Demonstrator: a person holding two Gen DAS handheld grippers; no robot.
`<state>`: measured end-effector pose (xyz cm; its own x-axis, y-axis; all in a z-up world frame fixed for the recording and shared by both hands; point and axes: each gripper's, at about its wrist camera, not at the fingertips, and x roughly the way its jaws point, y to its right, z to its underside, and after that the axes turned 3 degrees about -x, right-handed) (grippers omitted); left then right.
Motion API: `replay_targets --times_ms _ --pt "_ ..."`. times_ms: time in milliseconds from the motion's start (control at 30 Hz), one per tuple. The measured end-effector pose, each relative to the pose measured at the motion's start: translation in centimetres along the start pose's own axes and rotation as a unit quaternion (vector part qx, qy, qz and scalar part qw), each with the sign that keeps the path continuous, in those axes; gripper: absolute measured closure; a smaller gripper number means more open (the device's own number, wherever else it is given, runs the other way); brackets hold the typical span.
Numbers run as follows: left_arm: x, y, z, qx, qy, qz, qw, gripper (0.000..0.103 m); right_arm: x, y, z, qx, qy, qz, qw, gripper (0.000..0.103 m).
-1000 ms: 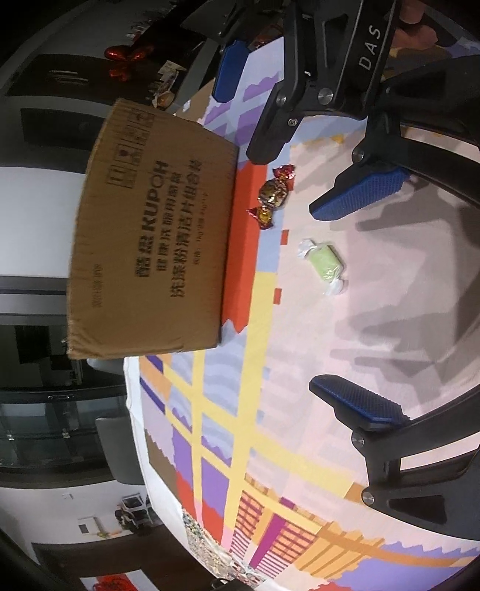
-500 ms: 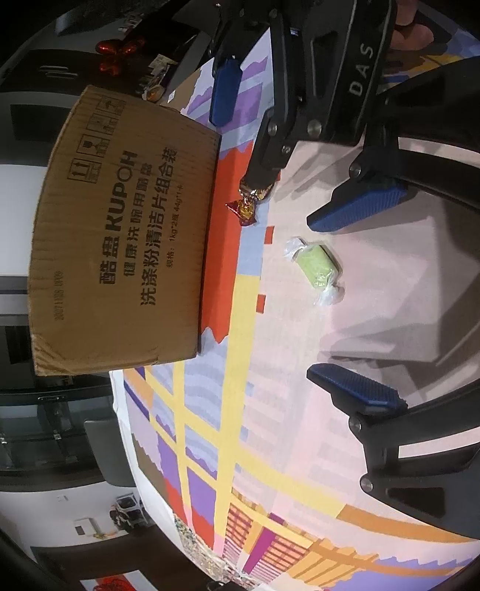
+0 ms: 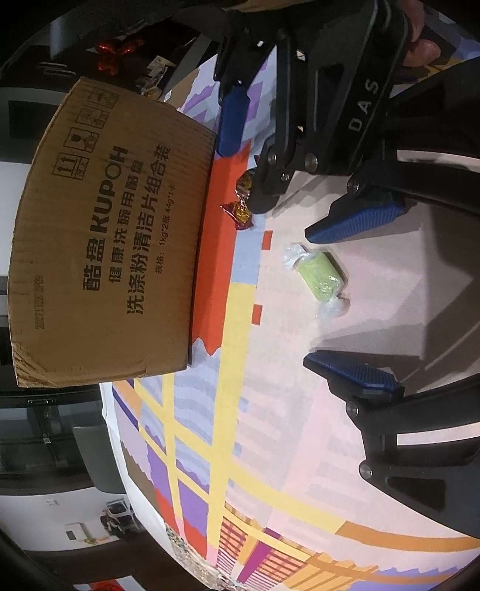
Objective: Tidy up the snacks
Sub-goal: 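Lower the left tool to the pale green candy while the right tool approaches the gold chocolate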
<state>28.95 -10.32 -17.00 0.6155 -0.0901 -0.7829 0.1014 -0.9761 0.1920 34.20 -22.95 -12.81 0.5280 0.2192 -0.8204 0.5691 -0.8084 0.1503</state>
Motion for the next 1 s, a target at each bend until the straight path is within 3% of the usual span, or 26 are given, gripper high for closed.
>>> replay_targets --times_ms 167,233,333,400,1000 --pt "-0.1 0.3 -0.1 0.004 0.002 0.004 1.0000 0.055 0.7 -0.2 -0.1 -0.003 -0.009 -0.015 1.000 0.061" --pt "-0.1 0.3 -0.1 0.005 0.004 0.005 1.0000 0.070 0.9 -0.2 0.0 0.000 -0.011 -0.022 1.000 0.067" --pt "-0.2 0.3 -0.1 0.004 0.004 0.011 0.9999 0.073 1.1 -0.2 0.0 0.002 -0.014 -0.027 1.000 0.076" --pt "-0.2 0.3 -0.1 0.006 0.004 0.016 0.9998 0.081 1.1 -0.4 0.1 0.000 -0.012 -0.028 1.000 0.077" --pt "-0.9 -0.1 -0.5 0.003 0.006 0.029 0.9996 0.081 -1.8 0.6 0.2 0.023 0.016 -0.006 1.000 0.077"
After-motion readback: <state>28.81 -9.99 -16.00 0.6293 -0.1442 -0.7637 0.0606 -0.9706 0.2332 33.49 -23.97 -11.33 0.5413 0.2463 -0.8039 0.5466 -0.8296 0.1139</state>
